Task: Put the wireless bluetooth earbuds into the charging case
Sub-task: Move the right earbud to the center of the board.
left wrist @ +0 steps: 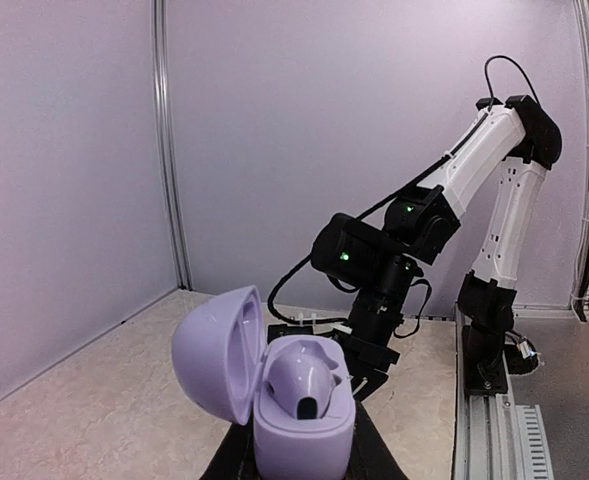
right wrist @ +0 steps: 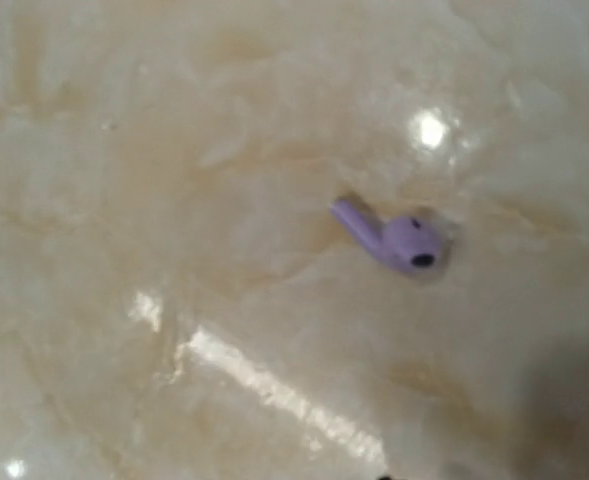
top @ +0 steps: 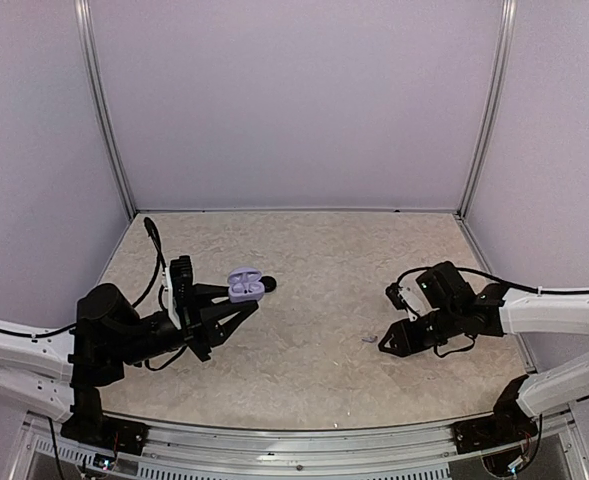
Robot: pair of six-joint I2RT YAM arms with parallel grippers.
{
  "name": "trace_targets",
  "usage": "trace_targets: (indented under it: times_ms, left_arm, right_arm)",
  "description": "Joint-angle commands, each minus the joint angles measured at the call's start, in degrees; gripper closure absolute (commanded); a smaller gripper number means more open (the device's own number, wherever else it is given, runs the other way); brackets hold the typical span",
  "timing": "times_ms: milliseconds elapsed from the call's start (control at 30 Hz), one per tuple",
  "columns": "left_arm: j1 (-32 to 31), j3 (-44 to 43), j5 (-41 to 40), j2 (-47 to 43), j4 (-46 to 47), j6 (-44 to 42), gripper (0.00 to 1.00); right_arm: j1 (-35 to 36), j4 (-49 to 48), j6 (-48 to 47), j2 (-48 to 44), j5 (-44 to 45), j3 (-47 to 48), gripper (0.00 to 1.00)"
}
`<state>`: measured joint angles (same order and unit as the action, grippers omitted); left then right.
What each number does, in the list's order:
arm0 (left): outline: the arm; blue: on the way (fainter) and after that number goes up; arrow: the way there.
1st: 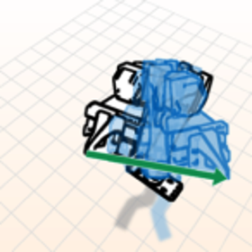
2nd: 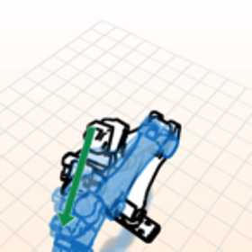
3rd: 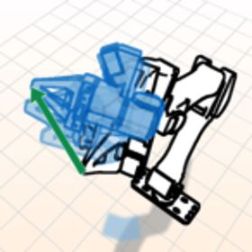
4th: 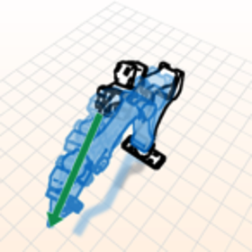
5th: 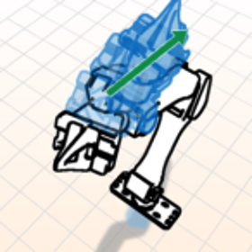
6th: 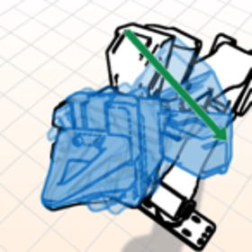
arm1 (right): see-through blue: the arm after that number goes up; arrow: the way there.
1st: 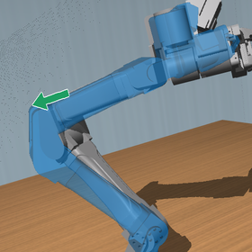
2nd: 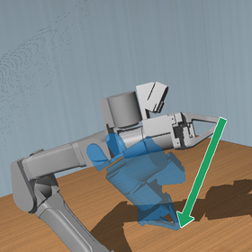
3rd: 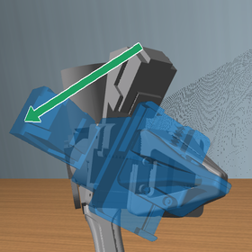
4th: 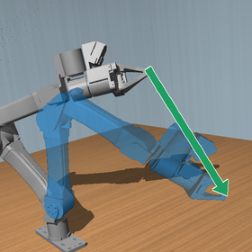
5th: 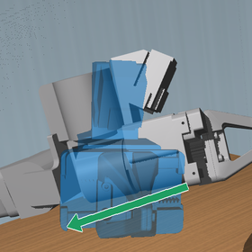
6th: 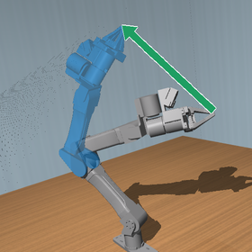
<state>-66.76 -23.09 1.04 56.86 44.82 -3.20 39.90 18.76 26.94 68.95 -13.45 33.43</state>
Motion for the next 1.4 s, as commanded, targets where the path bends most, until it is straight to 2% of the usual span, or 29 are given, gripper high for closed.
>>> trace_targets:
  times_ms: [0,300,500,633,900,1100,1367]
  left_arm:
    - [0.4,0.2,-0.2,-0.3,2.6,0.2,0.92]
    - [0.4,0.4,-0.5,-0.7,2.6,-0.1,0.92]
    - [0.4,0.3,-0.7,-0.8,2.4,-0.7,0.92]
    - [0.6,0.4,-0.4,-0.7,2.5,-0.9,0.92]
    - [1.4,0.9,0.1,-1.1,2.7,-0.8,0.92]
    - [1.8,1.0,0.2,-1.5,2.2,-0.8,0.92]
    - [2.0,0.9,0.8,-1.6,2.0,-1.0,0.92]
  right_arm:
    - [-1.5,-8.0,1.7,3.4,-3.5,-1.0,0.63]
    - [-3.1,-13.8,-0.8,12.9,-5.9,0.8,0.62]
    - [-4.3,-14.9,-2.6,16.8,-4.8,2.2,0.55]
    - [-4.4,-14.6,-4.7,20.1,-4.9,5.0,0.55]
    - [-4.4,-15.8,-7.4,25.8,-10.3,10.0,0.59]
    - [-3.8,-11.4,-11.0,28.0,-9.8,13.1,0.66]
    - [0.5,-2.1,-16.5,28.6,-2.1,16.6,0.67]
